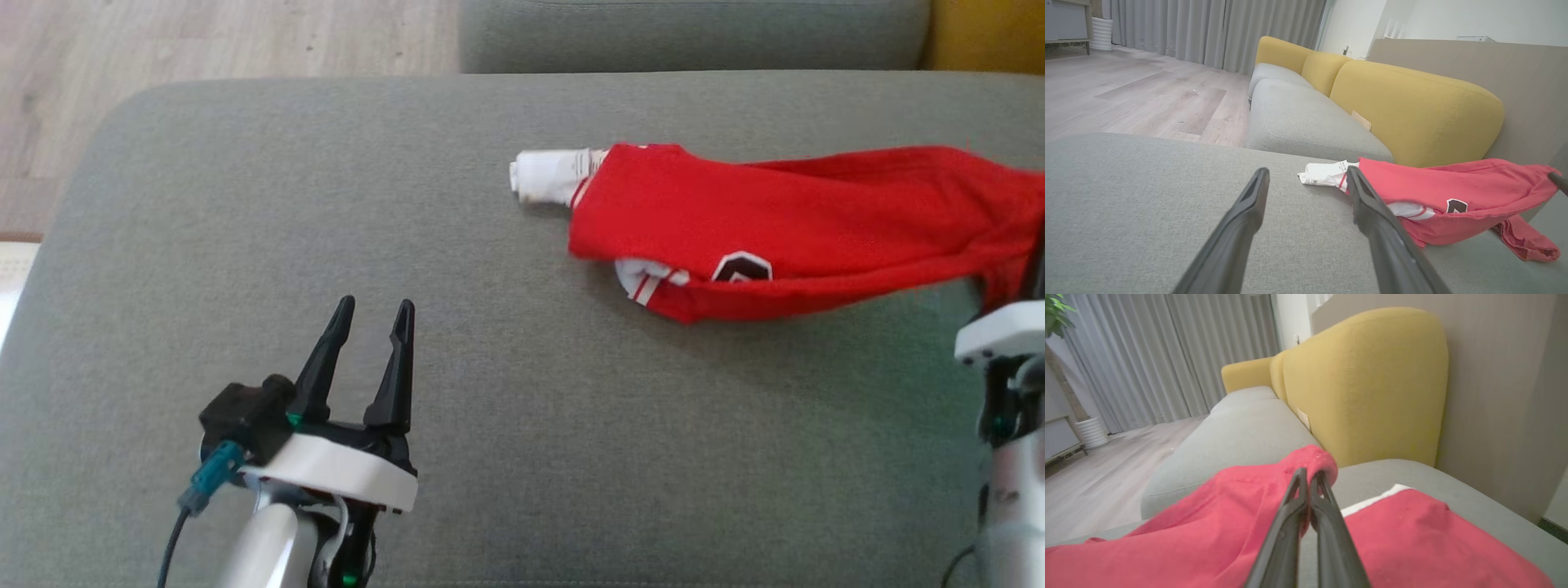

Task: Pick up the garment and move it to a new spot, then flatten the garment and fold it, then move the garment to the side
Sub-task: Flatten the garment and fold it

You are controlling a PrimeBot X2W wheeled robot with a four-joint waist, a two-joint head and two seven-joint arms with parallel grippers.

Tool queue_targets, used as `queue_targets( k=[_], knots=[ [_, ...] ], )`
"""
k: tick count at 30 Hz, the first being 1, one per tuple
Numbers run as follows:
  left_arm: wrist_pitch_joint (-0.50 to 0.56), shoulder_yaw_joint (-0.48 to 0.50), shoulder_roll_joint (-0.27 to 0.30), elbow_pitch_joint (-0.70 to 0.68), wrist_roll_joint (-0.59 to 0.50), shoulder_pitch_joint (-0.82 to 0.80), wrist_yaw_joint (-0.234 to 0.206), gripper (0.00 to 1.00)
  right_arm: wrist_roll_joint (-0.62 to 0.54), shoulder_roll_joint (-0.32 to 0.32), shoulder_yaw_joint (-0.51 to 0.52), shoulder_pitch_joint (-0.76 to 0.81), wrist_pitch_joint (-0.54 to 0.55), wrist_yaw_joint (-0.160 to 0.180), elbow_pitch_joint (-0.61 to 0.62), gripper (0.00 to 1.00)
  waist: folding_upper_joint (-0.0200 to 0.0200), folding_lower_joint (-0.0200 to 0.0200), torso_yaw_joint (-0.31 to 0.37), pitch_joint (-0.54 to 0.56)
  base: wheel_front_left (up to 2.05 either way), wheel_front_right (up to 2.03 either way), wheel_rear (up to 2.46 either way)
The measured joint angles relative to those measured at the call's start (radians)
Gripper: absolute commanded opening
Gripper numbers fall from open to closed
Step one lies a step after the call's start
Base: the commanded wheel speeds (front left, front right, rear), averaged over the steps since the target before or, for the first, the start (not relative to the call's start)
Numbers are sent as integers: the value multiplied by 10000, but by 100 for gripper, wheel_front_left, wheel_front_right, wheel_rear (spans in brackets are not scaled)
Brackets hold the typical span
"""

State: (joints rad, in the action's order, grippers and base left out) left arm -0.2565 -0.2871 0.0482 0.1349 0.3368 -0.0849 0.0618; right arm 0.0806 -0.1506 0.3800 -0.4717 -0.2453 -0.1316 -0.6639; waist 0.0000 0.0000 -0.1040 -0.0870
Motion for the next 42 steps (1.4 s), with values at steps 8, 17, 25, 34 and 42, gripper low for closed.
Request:
queue_targets(
  k=[8, 17, 25, 34, 42],
  knots=[
    [0, 8, 0, 86, -2, 12, 0, 100, -1070, 947, 596, 833, 309, 0, 433, 100, 0, 0, 465, 198, 0, 0, 0],
    [0, 125, 0, -140, -27, 198, 0, 100, 1528, 1026, -3243, 2552, 13, 0, 3124, 100, 0, 0, 889, 595, 0, 0, 0],
    [0, 176, 2, -464, -98, 264, -2, 100, 1990, 1030, -4939, 3924, -46, 0, 4366, 100, 0, 0, 903, 738, 0, 0, 0],
    [0, 230, 2, -510, -100, 500, -4, 100, 2119, 1030, -5237, 4137, -54, 0, 4412, 100, 0, 0, 739, 745, 0, 0, 0],
    [0, 226, 4, -470, -100, 499, -4, 100, 2119, 1030, -5237, 4135, -54, 0, 4412, 100, 0, 0, 556, 647, 0, 0, 0]
  ],
)
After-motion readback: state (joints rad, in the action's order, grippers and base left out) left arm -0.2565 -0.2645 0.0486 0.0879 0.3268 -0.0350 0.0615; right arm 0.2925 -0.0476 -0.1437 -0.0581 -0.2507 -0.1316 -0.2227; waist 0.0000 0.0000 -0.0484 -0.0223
